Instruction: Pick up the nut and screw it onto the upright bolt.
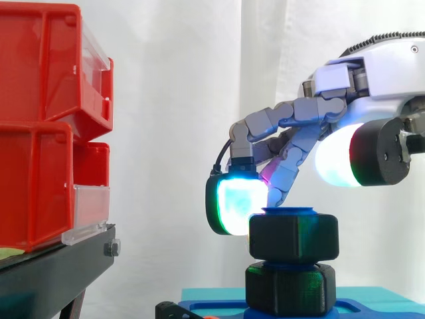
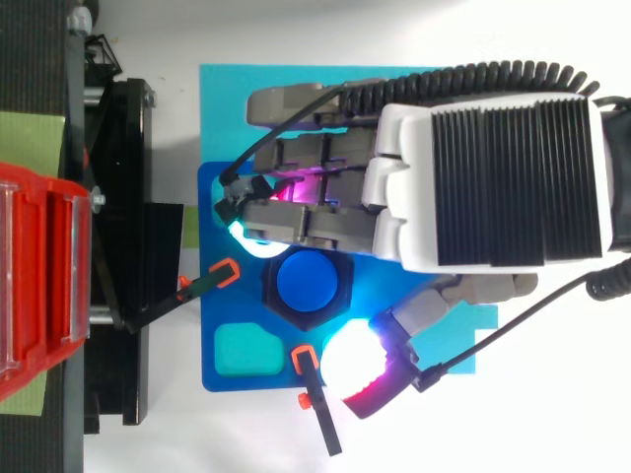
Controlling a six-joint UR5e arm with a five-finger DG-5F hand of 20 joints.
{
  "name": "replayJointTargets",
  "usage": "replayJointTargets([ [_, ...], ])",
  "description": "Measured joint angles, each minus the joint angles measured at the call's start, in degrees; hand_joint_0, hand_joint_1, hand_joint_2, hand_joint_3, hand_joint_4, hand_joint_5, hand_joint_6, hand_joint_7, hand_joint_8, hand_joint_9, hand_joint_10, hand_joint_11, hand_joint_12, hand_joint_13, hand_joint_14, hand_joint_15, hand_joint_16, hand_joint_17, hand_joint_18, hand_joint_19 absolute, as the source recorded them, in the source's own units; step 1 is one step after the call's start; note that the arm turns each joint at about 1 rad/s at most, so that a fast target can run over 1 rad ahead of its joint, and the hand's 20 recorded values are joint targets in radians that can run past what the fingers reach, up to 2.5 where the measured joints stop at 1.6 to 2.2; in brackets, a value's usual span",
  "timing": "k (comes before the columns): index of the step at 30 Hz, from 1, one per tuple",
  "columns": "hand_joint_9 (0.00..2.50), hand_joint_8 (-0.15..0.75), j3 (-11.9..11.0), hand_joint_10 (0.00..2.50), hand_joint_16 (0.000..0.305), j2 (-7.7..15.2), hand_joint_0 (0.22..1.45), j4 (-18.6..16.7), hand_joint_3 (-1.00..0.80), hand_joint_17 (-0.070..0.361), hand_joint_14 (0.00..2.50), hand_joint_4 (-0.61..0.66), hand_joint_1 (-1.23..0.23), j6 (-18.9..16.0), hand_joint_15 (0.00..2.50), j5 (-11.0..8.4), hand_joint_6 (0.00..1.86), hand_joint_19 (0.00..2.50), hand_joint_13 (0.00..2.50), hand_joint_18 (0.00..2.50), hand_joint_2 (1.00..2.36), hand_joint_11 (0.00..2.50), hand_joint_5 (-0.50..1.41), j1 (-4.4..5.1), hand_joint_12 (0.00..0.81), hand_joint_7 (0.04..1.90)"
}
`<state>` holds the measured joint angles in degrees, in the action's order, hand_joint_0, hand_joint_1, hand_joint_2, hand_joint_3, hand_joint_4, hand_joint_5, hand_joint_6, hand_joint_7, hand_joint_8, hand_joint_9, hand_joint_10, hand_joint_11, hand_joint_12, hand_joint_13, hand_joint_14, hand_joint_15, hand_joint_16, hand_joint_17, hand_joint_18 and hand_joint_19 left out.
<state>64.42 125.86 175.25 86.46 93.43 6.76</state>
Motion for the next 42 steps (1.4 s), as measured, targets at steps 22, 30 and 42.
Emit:
replayJointTargets([
  [22,1.42,0.27,-1.3,0.0,0.007,0.0,0.53,1.3,-0.5,0.015,0.0,0.06,-0.32,1.0,0.01,2.18,0.67,0.03,1.18,0.78,1.0,0.0,0.05,-2.27,0.127,1.3],
  [30,1.28,0.285,-5.3,0.0,0.014,0.0,0.52,5.6,-0.5,0.031,0.0,0.17,-0.31,2.4,0.0,2.61,0.5,0.04,1.08,0.7,1.0,0.0,0.0,-2.97,0.152,1.5],
  [42,1.23,0.274,-6.7,0.0,0.018,0.0,0.51,3.8,-0.5,0.04,0.0,0.25,-0.31,2.9,0.0,2.39,0.5,0.06,1.04,0.68,1.0,0.0,-0.04,-2.1,0.169,1.06],
])
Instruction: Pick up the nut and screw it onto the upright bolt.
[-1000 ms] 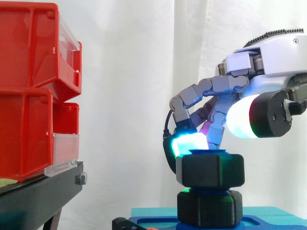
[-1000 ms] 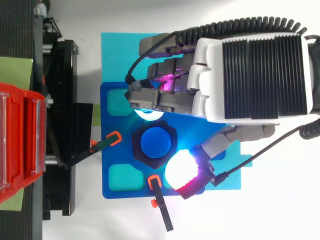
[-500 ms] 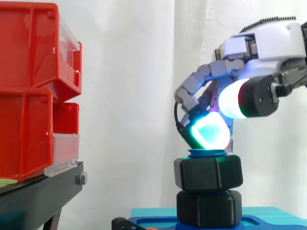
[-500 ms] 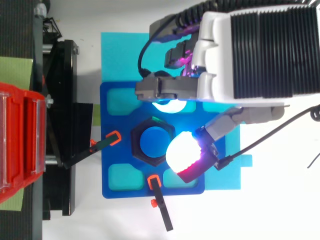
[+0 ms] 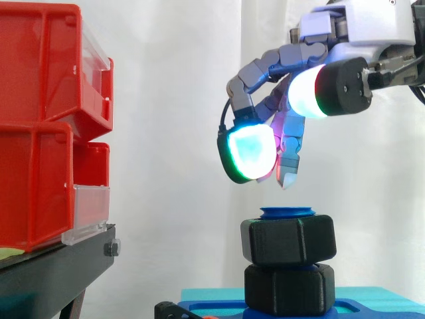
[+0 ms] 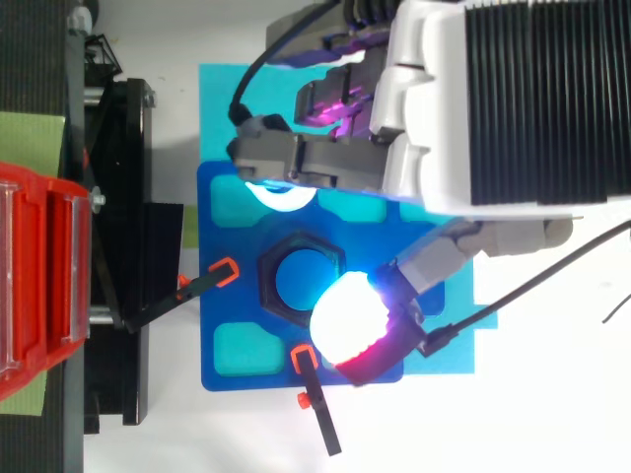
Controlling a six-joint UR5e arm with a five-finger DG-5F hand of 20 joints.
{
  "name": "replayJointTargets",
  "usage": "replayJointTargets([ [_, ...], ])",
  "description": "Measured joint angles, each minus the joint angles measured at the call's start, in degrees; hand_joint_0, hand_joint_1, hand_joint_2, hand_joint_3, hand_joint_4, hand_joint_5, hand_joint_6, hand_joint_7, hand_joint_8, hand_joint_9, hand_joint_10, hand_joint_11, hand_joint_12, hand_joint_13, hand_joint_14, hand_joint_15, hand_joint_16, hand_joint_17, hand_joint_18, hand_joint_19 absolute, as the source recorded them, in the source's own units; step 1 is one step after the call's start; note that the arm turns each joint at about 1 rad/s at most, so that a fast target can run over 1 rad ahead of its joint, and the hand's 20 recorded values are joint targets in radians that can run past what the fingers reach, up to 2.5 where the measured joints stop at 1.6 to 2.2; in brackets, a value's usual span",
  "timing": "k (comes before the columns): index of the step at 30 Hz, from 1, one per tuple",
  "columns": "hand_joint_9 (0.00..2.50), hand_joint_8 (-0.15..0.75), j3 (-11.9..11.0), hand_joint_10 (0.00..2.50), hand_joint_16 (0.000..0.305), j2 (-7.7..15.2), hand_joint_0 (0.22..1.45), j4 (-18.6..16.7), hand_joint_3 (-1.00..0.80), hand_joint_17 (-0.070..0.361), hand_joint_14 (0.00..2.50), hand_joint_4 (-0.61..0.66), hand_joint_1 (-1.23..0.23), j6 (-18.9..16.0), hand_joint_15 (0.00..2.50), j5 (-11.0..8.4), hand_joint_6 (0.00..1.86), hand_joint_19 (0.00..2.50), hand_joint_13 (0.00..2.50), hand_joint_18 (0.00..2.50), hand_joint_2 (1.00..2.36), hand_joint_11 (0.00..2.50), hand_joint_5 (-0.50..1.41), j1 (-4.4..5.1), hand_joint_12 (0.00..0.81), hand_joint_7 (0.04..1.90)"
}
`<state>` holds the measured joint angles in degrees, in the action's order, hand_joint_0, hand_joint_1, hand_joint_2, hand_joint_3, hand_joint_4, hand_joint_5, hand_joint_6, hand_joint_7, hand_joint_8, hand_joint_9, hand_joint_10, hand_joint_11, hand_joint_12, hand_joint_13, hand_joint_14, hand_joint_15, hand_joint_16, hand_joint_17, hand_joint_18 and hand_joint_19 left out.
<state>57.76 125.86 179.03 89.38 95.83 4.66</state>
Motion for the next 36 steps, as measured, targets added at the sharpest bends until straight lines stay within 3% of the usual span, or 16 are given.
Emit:
replayJointTargets([
  [8,1.12,0.245,2.7,0.0,0.021,0.0,0.5,-3.6,-0.5,0.047,0.0,0.22,-0.3,-0.4,0.0,-0.93,0.5,0.05,0.96,0.63,1.0,0.0,-0.07,1.76,0.175,0.82],
  [16,1.01,0.234,4.9,0.0,0.023,0.1,0.49,-7.8,-0.5,0.051,0.0,0.21,-0.29,-0.9,0.0,-3.36,0.5,0.01,0.87,0.52,1.0,0.0,-0.1,3.17,0.183,0.67],
  [24,1.0,0.237,5.1,0.0,0.023,0.8,0.49,-8.2,-0.5,0.051,0.0,0.21,-0.29,-0.9,0.0,-3.96,0.5,0.0,0.84,0.5,1.0,0.0,-0.1,3.77,0.189,0.68],
  [36,1.02,0.241,5.1,0.0,0.023,2.1,0.49,-8.4,-0.5,0.051,0.0,0.21,-0.28,-1.3,0.0,-3.87,0.5,0.01,0.85,0.5,1.0,0.0,-0.08,3.72,0.19,0.76],
])
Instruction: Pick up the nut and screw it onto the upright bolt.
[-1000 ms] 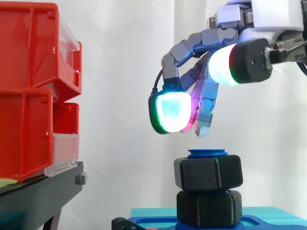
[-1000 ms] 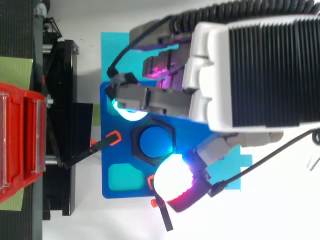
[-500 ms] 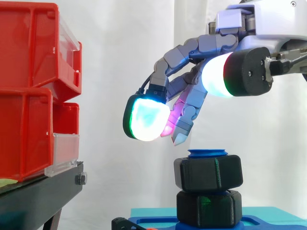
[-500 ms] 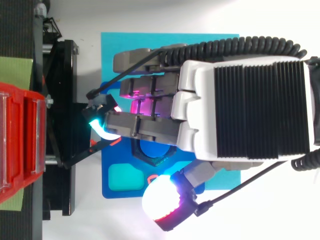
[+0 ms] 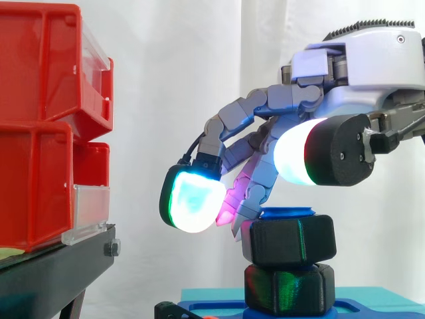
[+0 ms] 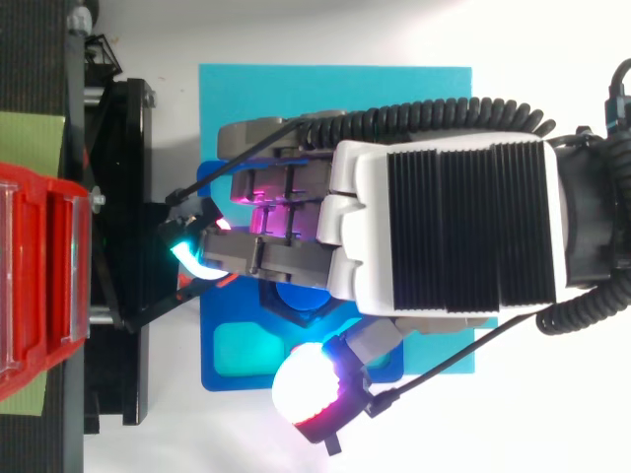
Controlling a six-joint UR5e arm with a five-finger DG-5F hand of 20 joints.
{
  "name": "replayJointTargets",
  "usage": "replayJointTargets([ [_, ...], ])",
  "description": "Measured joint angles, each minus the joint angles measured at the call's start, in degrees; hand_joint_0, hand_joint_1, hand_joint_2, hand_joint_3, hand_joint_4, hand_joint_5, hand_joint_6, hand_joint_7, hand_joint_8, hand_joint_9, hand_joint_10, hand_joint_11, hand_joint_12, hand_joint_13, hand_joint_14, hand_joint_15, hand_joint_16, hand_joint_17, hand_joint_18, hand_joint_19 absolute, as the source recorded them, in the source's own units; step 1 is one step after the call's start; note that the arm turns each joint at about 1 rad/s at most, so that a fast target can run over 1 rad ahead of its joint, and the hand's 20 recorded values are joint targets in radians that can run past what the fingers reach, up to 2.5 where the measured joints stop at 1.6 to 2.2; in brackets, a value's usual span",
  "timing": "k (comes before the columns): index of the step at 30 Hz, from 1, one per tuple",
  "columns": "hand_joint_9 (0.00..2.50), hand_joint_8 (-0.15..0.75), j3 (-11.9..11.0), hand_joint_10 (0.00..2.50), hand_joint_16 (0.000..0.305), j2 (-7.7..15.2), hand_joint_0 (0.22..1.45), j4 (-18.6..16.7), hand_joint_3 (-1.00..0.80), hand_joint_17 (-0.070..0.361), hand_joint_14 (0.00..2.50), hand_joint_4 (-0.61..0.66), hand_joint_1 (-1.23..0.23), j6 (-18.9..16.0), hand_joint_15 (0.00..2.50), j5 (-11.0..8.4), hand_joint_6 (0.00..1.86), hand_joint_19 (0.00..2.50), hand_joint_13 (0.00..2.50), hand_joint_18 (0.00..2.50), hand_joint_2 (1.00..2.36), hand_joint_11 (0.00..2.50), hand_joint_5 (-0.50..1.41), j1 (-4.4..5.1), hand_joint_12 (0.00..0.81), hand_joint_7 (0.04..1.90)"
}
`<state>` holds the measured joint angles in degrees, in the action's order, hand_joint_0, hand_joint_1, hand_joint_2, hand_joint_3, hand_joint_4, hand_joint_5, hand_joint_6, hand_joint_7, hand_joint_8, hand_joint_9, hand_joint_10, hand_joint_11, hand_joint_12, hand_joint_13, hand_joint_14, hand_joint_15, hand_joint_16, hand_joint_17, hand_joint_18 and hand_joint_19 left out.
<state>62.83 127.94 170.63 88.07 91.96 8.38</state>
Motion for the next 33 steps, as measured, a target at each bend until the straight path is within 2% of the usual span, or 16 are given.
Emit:
replayJointTargets([
  [21,1.04,0.251,0.0,0.0,0.023,0.0,0.5,1.8,-0.5,0.052,0.0,0.23,-0.29,-0.1,0.0,0.23,0.5,0.03,0.87,0.51,1.0,0.0,-0.05,-0.59,0.189,0.88],
  [33,1.07,0.251,0.0,0.0,0.023,0.0,0.51,2.1,-0.5,0.051,0.0,0.26,-0.32,-0.1,0.0,0.24,0.5,0.05,0.91,0.54,1.0,0.0,-0.03,-0.85,0.182,1.03],
])
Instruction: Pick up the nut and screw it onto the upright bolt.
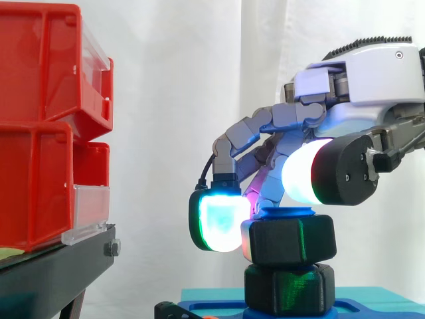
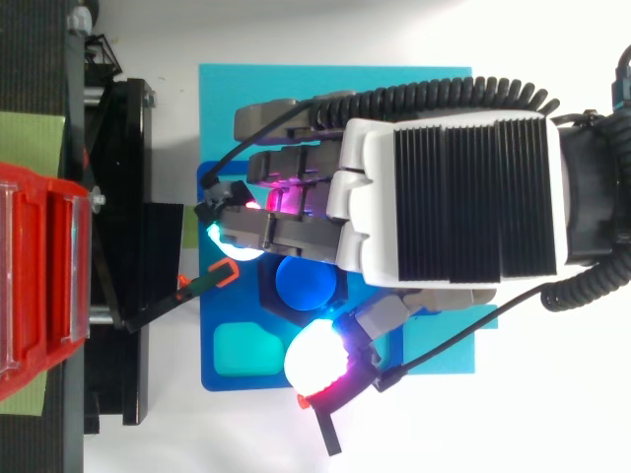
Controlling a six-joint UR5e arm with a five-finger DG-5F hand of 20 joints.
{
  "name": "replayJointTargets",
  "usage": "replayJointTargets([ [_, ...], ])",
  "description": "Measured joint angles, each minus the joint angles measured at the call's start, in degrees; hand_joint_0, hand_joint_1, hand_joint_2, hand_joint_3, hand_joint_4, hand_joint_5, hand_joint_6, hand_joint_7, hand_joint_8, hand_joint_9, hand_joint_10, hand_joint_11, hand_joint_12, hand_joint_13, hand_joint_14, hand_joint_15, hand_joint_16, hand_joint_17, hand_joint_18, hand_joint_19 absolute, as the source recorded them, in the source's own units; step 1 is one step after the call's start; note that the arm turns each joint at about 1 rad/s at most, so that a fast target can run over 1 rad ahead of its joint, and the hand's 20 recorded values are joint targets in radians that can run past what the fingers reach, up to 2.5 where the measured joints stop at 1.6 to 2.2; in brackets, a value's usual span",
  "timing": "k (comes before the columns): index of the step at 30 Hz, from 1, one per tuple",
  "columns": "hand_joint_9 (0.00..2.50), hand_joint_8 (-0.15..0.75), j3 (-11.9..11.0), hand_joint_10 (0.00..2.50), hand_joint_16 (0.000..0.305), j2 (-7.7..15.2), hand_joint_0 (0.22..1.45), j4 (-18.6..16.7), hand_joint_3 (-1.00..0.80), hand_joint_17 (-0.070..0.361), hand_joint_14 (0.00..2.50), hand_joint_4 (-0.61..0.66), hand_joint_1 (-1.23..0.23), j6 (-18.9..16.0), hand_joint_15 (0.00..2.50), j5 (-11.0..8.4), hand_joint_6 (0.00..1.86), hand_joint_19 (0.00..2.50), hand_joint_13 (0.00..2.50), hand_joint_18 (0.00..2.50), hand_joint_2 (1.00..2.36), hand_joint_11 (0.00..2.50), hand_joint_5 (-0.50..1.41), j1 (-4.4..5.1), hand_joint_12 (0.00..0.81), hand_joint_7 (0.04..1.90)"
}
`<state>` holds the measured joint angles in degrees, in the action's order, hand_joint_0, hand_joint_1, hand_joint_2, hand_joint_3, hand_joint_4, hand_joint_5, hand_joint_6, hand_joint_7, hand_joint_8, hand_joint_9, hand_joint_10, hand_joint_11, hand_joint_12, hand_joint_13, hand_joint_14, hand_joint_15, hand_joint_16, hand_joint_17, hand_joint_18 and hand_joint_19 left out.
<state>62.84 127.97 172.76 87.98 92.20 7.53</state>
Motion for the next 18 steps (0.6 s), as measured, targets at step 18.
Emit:
replayJointTargets([
  [18,1.13,0.262,0.0,0.0,0.022,0.0,0.51,0.6,-0.5,0.05,0.0,0.16,-0.34,0.0,0.0,0.43,0.5,0.06,0.96,0.61,1.0,0.0,0.01,-0.72,0.169,1.52],
])
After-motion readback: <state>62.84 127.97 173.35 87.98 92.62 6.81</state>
